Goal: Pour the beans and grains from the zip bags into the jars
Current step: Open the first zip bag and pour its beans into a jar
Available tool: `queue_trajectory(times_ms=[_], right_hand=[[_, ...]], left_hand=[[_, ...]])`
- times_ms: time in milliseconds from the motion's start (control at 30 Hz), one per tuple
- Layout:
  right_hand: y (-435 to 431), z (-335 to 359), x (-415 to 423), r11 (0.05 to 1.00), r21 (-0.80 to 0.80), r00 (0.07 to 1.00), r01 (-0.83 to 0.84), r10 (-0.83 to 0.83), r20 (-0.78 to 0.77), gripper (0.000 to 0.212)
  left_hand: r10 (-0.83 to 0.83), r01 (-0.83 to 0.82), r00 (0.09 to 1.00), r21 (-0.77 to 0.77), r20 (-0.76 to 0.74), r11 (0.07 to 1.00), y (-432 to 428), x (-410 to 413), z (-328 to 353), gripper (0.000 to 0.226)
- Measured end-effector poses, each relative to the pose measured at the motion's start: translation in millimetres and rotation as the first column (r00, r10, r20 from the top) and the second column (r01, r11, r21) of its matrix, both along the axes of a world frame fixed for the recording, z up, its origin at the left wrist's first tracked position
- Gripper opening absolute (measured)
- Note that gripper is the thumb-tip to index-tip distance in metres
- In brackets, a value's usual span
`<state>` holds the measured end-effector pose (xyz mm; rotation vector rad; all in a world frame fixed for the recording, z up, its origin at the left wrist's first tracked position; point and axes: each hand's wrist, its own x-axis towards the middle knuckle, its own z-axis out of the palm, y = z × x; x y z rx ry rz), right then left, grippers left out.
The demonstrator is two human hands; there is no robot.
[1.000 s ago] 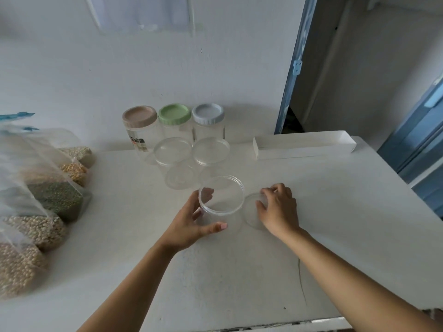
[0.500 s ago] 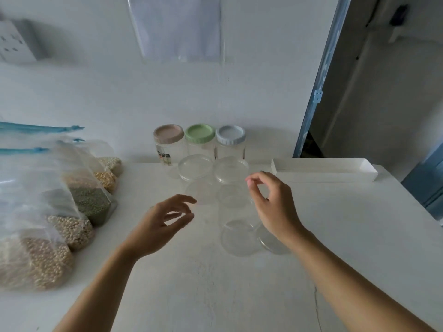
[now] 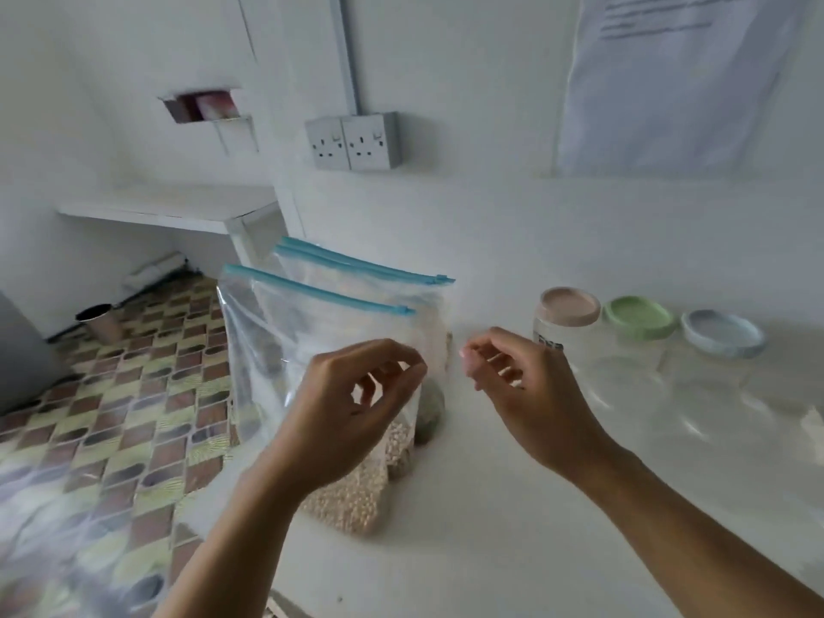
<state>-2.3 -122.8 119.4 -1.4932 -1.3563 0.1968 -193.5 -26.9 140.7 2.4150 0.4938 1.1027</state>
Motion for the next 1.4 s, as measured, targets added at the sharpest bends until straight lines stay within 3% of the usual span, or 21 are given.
queue_trajectory(times_ms=[167, 333, 467, 533, 667, 767, 967, 1100, 1400], right_hand=[[63.4, 7.5, -31.2, 0.988, 0.091, 0.975, 0.128, -0.143, 0.171, 0.029], [101.4, 7.7, -40.7, 0.946, -0.090, 0.897, 0.312, -0.261, 0.357, 0.041], [113.5, 7.0, -38.0, 0.955, -0.096, 0.912, 0.281, -0.235, 0.336, 0.021], [115.0, 8.0, -36.8, 0.967, -0.091, 0.935, 0.238, -0.203, 0.290, 0.010], [111.7, 16.9, -37.5, 0.991, 0.032, 0.978, 0.130, -0.133, 0.162, 0.009], [106.9, 26.2, -37.7, 0.995, 0.101, 0.999, -0.026, 0.028, -0.016, 0.007], [89.5, 32.6, -34.8, 0.978, 0.199, 0.922, -0.067, 0.137, -0.362, 0.026], [76.8, 31.3, -24.9, 0.967, 0.253, 0.892, -0.010, 0.123, -0.435, 0.021], [25.2, 43.6, 5.6, 0.919, 0.370, 0.910, 0.133, 0.036, -0.414, 0.018]], left_hand=[[0.096, -0.096, 0.995, 0.086, 0.007, 0.992, 60.6, -41.8, 12.1, 0.013], [0.117, -0.078, 0.973, 0.196, -0.201, 0.978, 123.3, -38.0, 16.2, 0.032], [0.132, 0.027, 0.857, 0.299, -0.498, 0.954, 149.1, -21.3, 10.9, 0.045], [0.147, 0.057, 0.817, 0.331, -0.557, 0.942, 156.8, -15.7, 6.7, 0.050], [0.098, 0.100, 0.872, 0.370, -0.480, 0.923, 162.1, -10.1, 13.1, 0.047], [-0.024, 0.151, 0.939, 0.345, -0.344, 0.926, 158.9, -9.4, 30.0, 0.036], [-0.204, 0.287, 0.927, 0.243, -0.316, 0.927, 142.8, -1.9, 52.6, 0.028], [-0.231, 0.298, 0.936, 0.250, -0.264, 0.921, 127.4, 14.9, 52.9, 0.018], [-0.289, 0.319, 0.945, 0.240, -0.152, 0.917, 72.6, 64.0, 57.2, 0.015]])
